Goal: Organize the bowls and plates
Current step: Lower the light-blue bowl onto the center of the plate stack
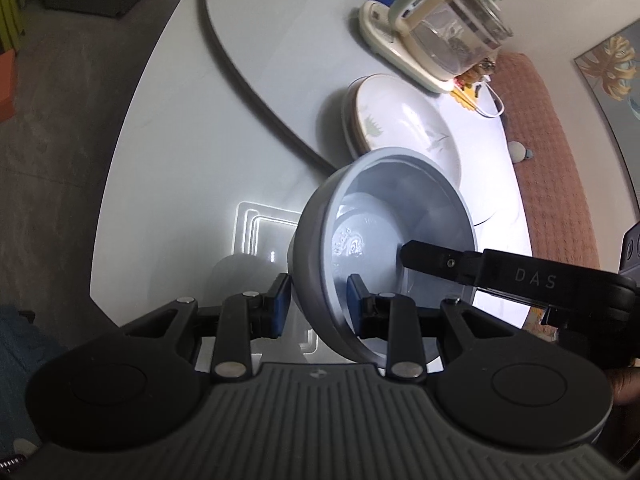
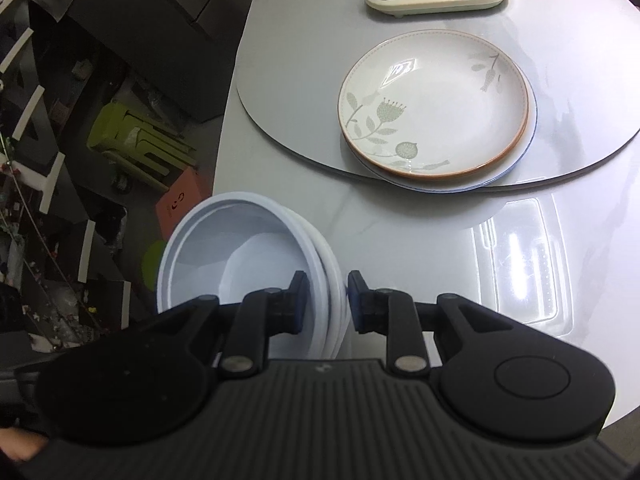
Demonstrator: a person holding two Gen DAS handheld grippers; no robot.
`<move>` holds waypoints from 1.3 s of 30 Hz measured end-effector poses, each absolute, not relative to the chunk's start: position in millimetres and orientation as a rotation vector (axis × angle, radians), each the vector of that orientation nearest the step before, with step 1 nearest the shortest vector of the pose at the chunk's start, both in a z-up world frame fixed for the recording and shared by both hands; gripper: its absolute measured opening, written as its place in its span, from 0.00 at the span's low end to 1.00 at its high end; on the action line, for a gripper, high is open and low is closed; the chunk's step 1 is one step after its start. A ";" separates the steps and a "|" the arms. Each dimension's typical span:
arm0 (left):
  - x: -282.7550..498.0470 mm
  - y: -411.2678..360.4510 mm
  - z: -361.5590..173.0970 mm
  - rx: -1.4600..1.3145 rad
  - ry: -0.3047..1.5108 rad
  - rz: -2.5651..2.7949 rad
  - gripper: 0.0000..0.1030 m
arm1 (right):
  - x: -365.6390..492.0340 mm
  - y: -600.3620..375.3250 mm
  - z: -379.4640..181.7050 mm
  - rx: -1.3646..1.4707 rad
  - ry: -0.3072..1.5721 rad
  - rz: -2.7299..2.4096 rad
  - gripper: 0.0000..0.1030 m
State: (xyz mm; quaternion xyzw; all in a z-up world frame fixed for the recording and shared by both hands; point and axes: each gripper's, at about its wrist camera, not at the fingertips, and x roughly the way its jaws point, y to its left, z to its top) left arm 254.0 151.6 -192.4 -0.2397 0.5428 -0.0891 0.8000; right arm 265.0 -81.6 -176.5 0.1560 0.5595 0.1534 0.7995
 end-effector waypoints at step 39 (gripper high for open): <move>407.7 75.8 -172.5 -0.436 1.200 -0.238 0.34 | 381.8 -149.7 -168.6 0.419 1.172 0.266 0.24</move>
